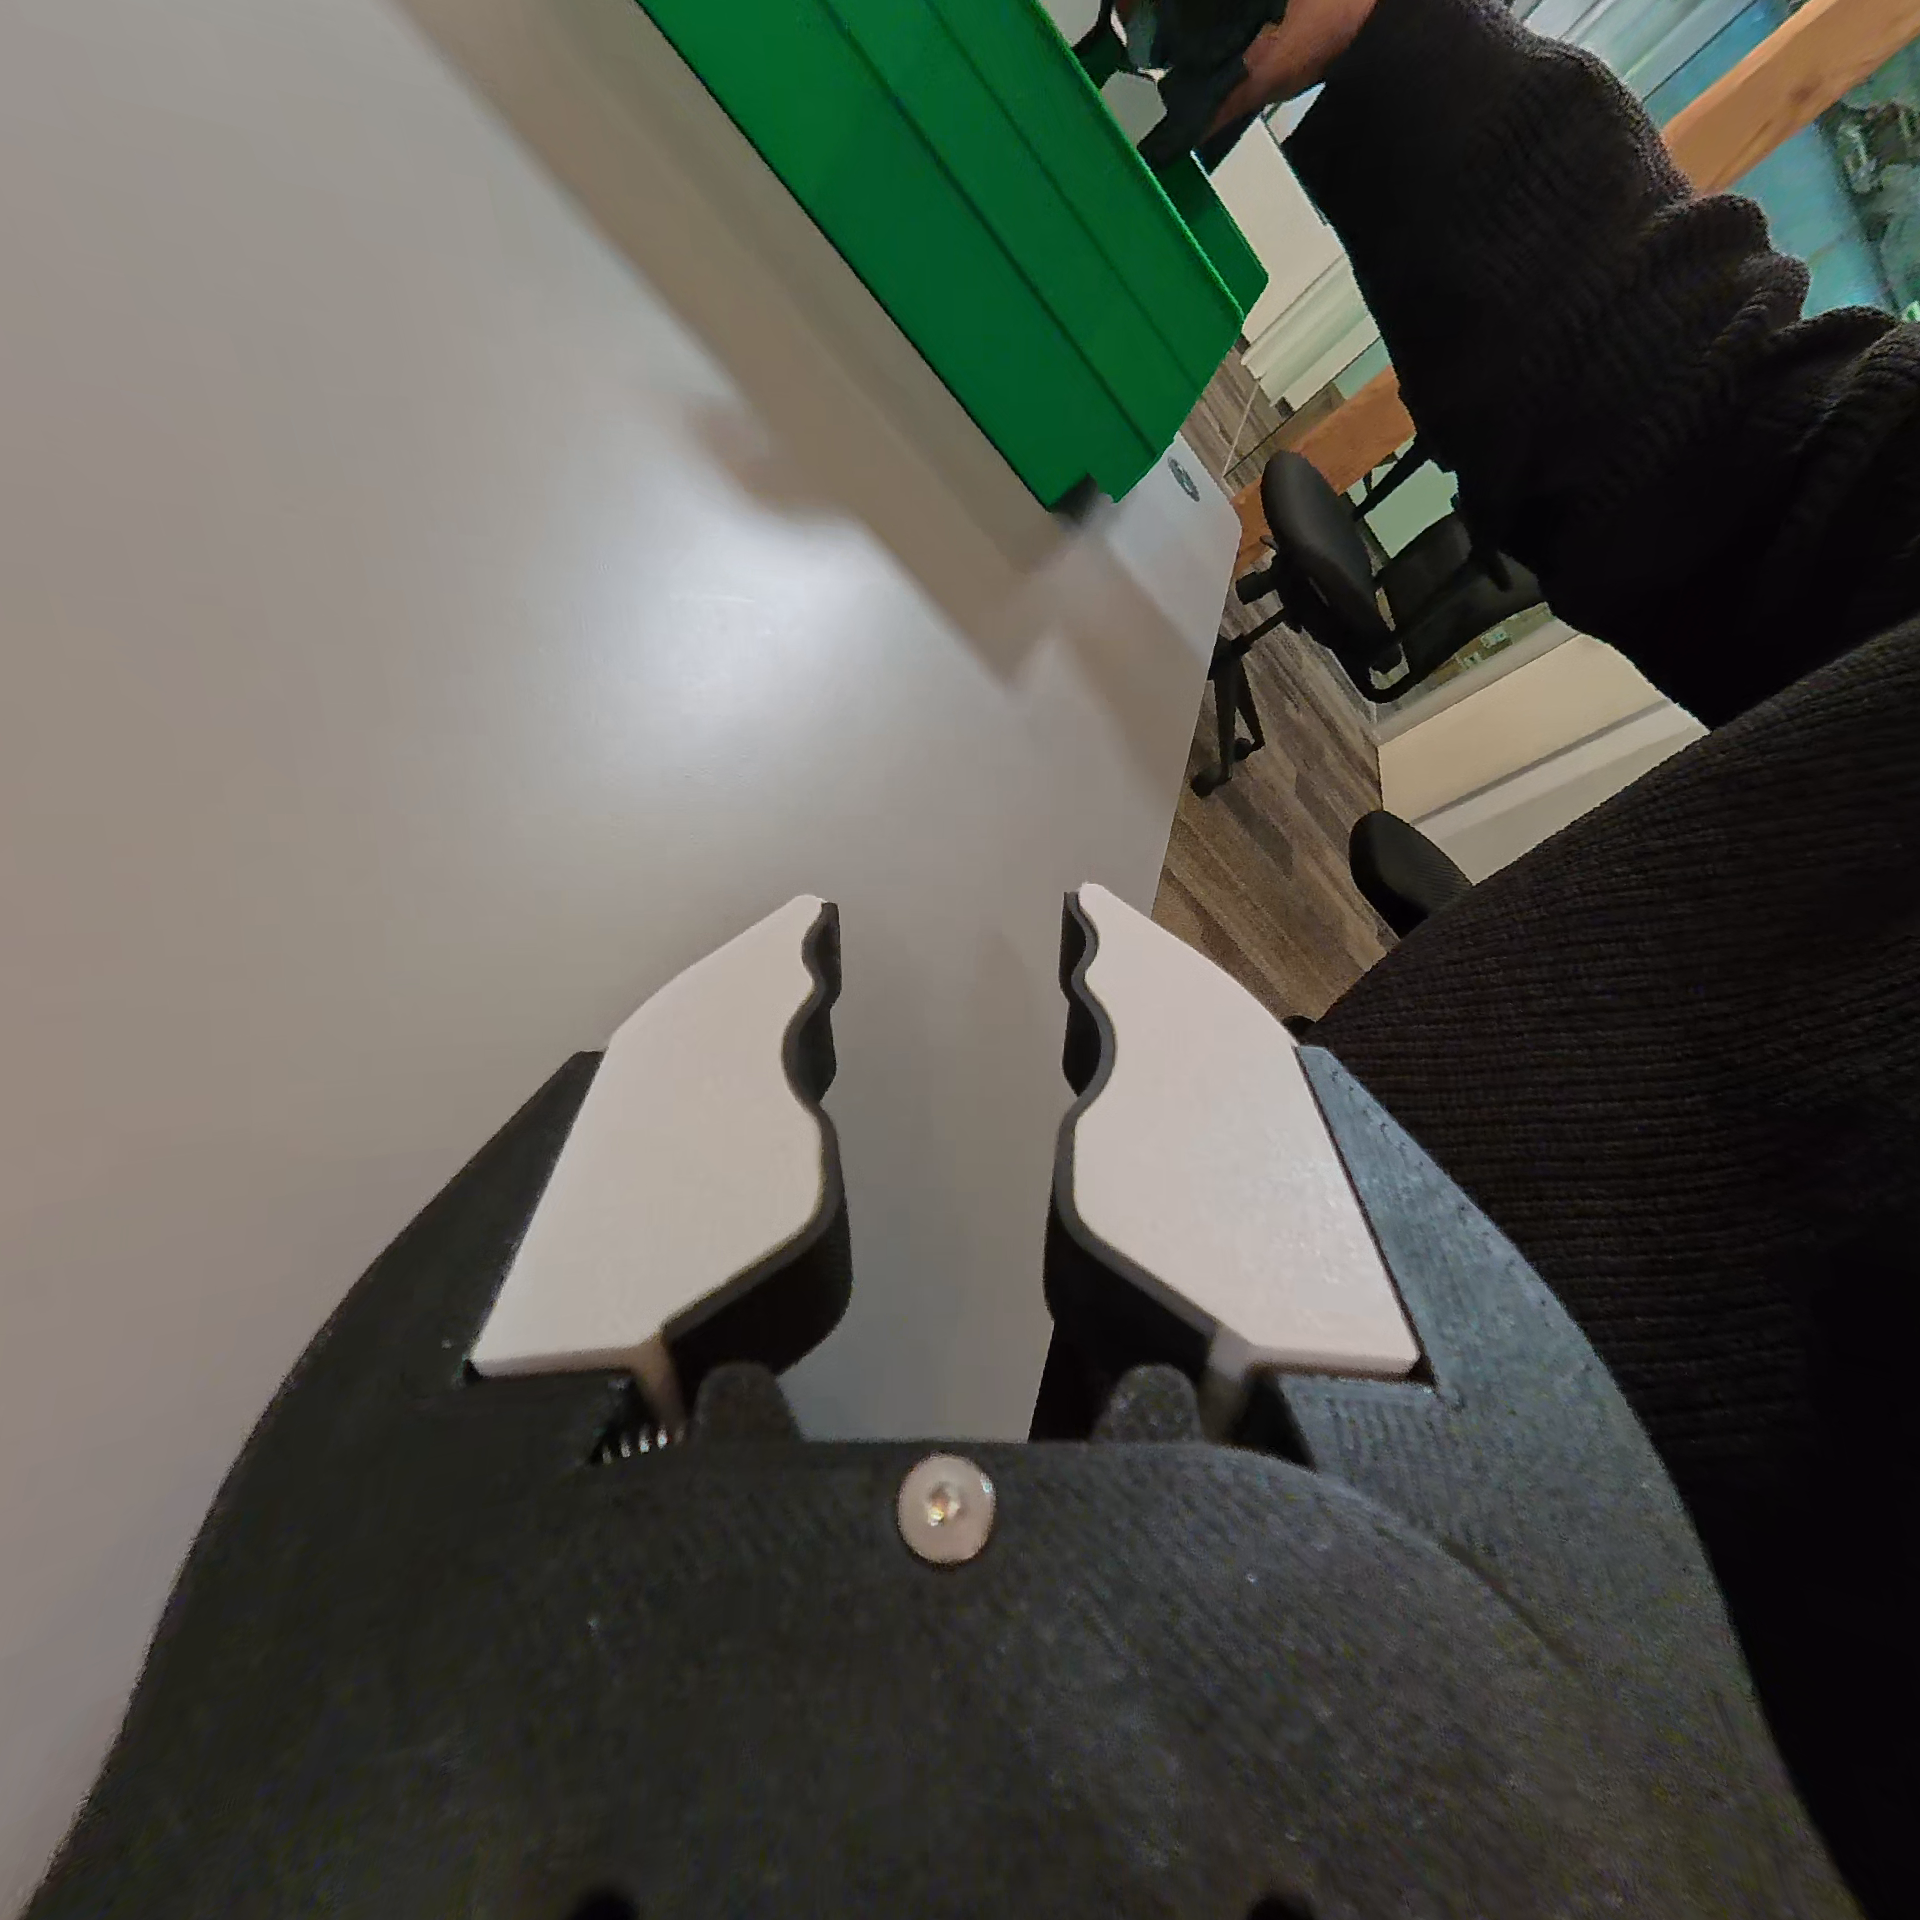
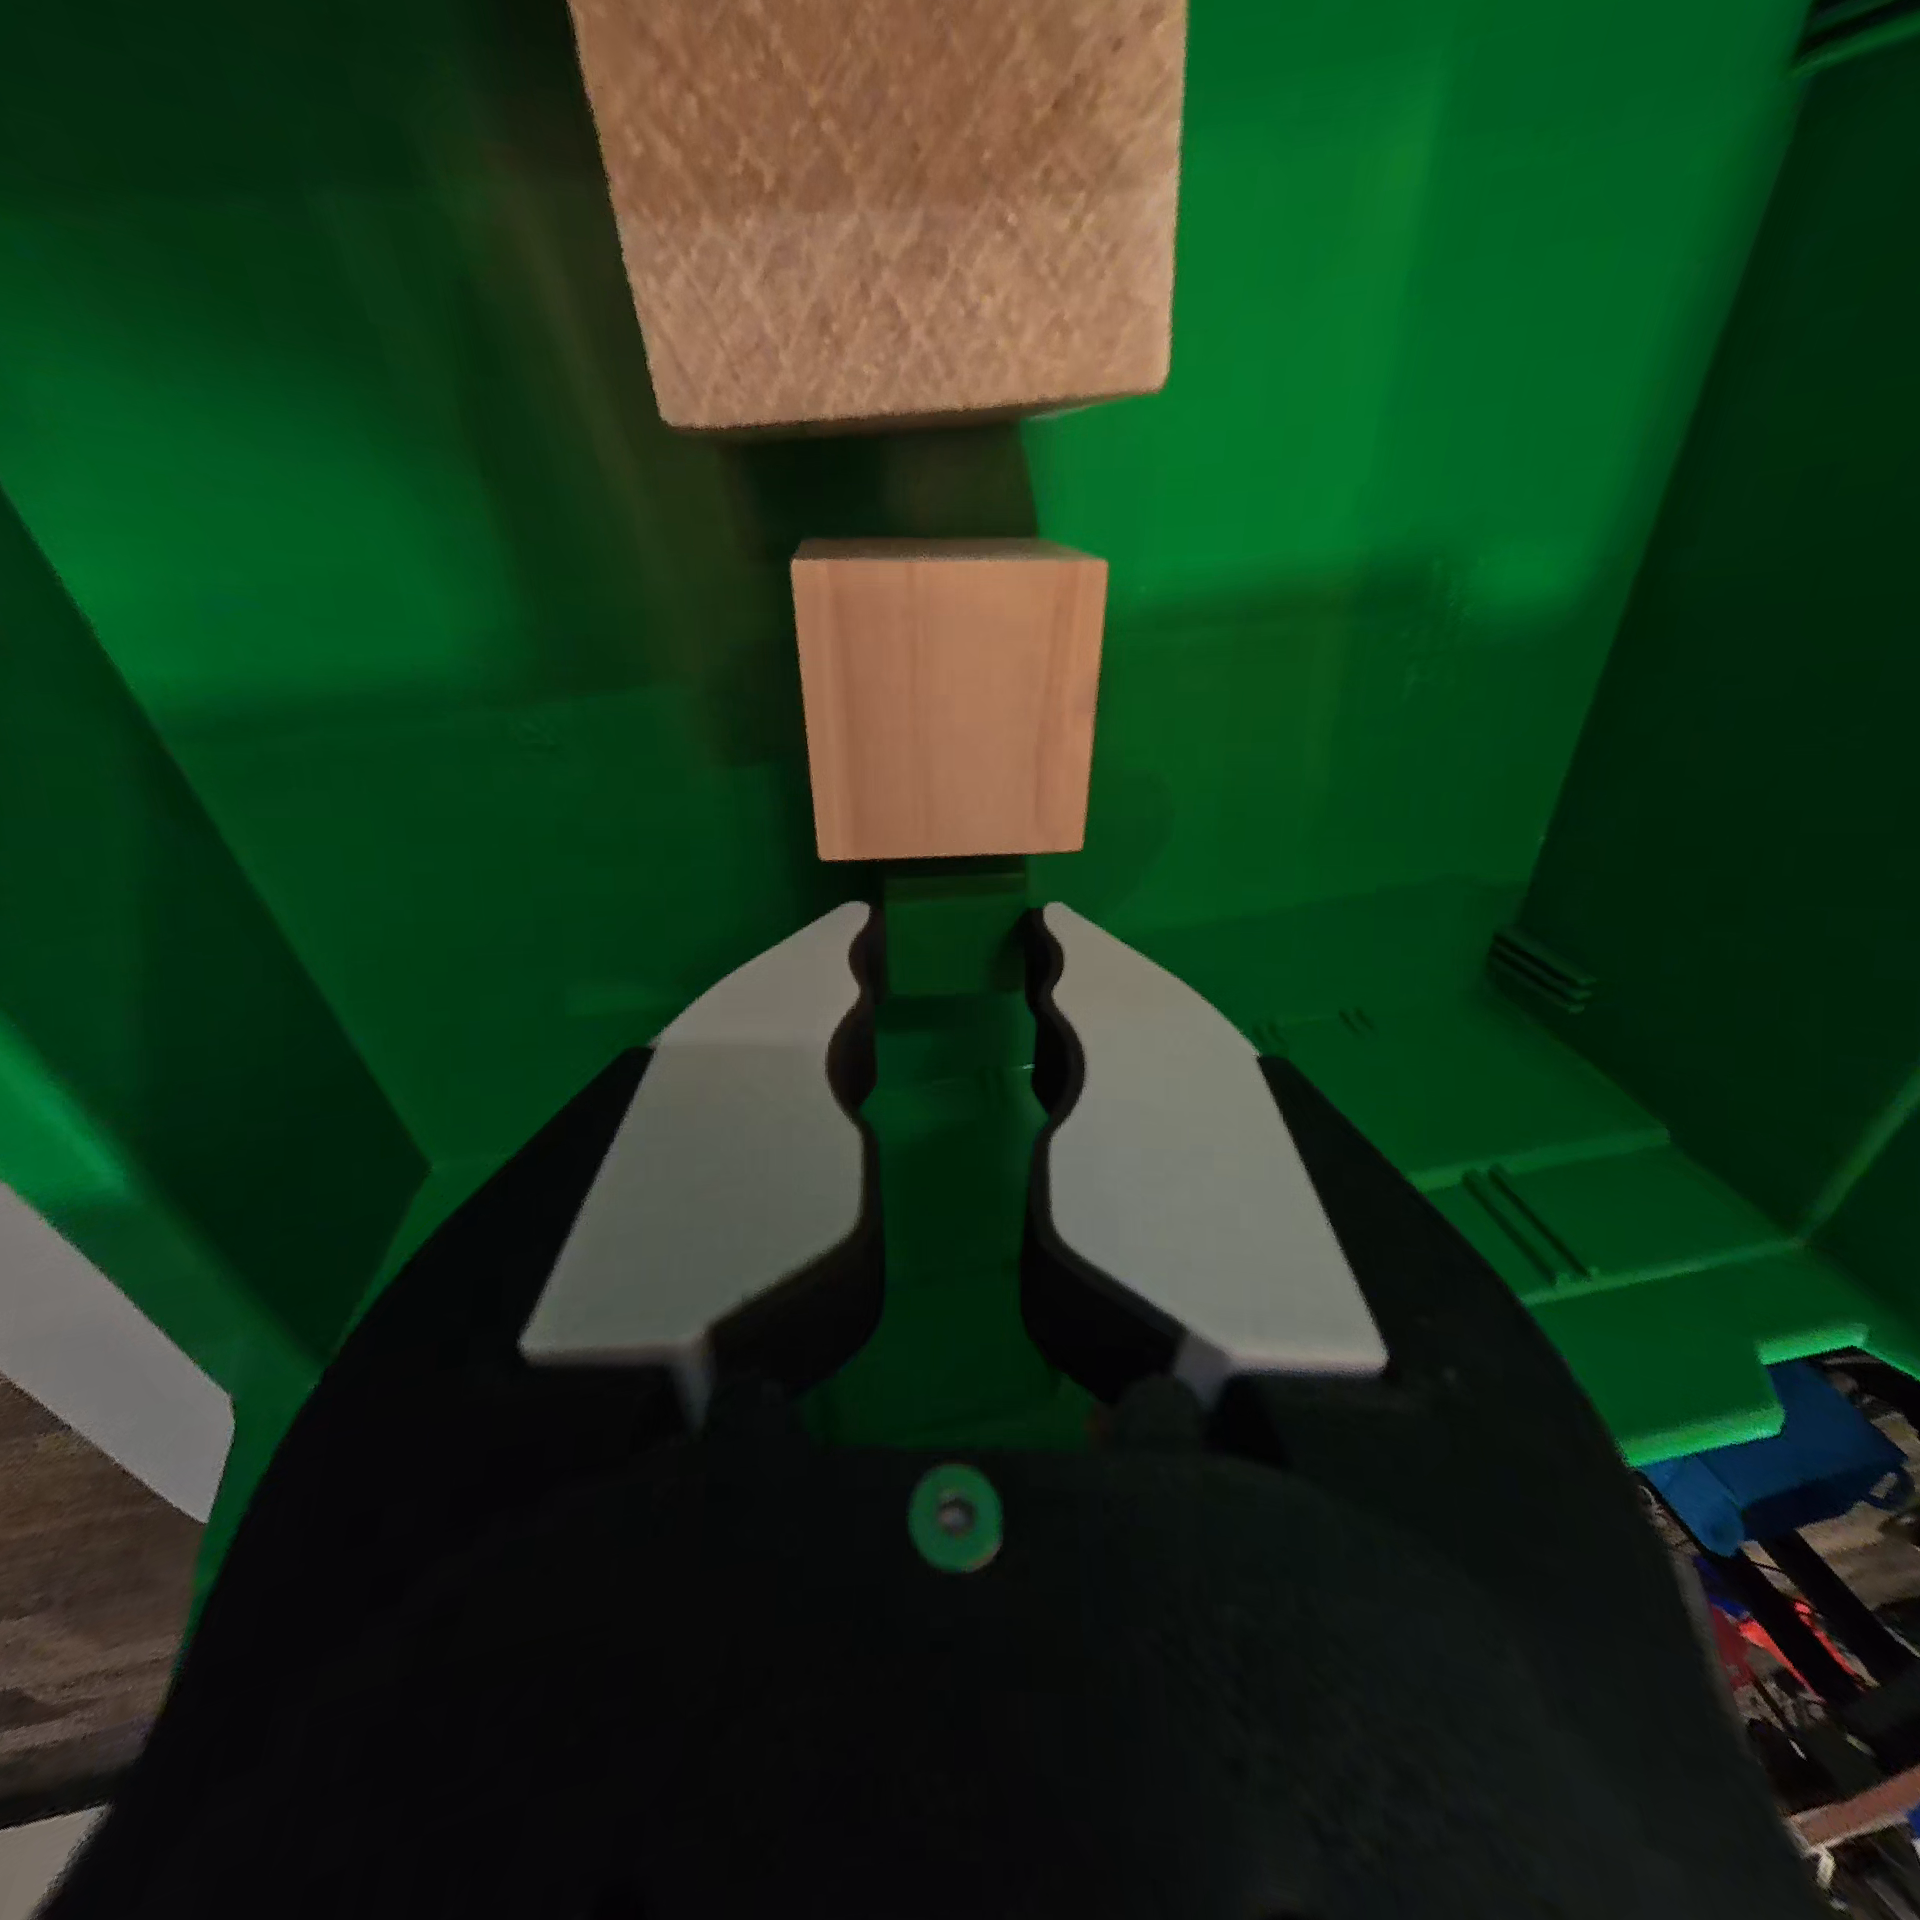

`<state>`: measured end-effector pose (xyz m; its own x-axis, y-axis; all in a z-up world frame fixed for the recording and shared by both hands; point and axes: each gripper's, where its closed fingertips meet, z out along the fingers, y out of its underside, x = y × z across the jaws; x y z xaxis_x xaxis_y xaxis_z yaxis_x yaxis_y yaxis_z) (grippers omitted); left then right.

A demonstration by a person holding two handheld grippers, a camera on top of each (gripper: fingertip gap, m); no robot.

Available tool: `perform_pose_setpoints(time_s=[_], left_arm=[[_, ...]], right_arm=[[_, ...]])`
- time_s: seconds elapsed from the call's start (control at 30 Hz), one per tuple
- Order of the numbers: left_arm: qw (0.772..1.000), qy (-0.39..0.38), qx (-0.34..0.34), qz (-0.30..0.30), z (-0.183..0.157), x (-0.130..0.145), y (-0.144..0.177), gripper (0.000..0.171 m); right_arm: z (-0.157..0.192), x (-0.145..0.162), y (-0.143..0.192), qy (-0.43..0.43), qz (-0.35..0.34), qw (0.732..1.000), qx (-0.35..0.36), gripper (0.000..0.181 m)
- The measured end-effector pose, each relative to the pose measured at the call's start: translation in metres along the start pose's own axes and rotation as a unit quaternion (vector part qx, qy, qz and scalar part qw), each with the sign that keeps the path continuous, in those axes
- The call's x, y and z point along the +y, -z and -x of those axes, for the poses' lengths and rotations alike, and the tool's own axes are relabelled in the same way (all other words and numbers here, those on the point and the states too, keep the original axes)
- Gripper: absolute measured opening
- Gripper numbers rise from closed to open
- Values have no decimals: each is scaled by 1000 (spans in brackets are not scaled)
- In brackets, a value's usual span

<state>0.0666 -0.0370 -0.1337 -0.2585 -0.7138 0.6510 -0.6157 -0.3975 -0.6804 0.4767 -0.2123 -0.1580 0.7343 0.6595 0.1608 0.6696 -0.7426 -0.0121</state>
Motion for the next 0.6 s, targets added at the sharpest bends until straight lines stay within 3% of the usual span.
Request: perform_pose_setpoints(time_s=[0.33,0.6], left_arm=[[1000,-2,2,6,-1,2,-1,41],[1000,-2,7,6,-4,1,0,41]], right_arm=[[-2,-2,0,3,8,1000,21,28],[1,0,3,1,20,1000,20,44]])
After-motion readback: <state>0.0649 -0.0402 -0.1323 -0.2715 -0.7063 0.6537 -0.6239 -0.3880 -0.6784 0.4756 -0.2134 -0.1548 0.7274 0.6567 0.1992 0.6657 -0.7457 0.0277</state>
